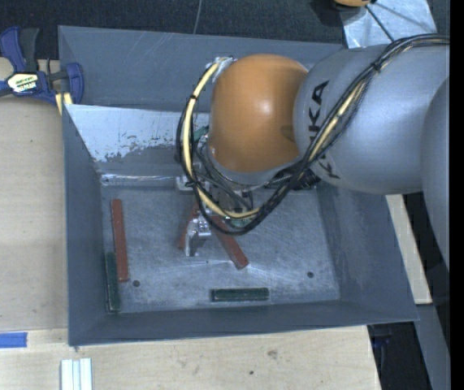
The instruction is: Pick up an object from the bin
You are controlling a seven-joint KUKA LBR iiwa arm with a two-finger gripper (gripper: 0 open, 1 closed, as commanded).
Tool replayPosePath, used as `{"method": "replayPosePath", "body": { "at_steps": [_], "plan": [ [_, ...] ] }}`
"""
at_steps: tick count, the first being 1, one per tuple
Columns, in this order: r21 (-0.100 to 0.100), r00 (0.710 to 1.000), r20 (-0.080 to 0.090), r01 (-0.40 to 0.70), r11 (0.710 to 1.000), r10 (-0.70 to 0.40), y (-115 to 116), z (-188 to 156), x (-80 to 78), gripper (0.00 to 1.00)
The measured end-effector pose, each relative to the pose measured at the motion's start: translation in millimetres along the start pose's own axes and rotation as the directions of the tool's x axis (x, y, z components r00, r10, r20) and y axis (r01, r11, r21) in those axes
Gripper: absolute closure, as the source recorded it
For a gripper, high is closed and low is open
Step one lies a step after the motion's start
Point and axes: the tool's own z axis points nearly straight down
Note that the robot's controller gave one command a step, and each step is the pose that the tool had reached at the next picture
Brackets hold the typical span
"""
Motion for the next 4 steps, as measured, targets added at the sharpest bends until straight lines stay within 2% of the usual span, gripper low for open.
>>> {"method": "replayPosePath", "body": {
  "at_steps": [1,2,3,4],
  "plan": [
    [-0.002,1.0,0.008,-0.003,1.0,0.003,-0.6,-4.6,-1.9,0.0],
    [-0.007,0.993,0.017,0.121,0.993,-0.121,-24.8,101.0,-14.1,1.0],
    [-0.001,0.993,0.011,0.118,0.993,-0.118,-28.5,105.1,-12.5,0.0],
    [0.0,0.993,0.006,0.117,0.993,-0.117,-29.1,106.0,-11.3,1.0]
  ]
}}
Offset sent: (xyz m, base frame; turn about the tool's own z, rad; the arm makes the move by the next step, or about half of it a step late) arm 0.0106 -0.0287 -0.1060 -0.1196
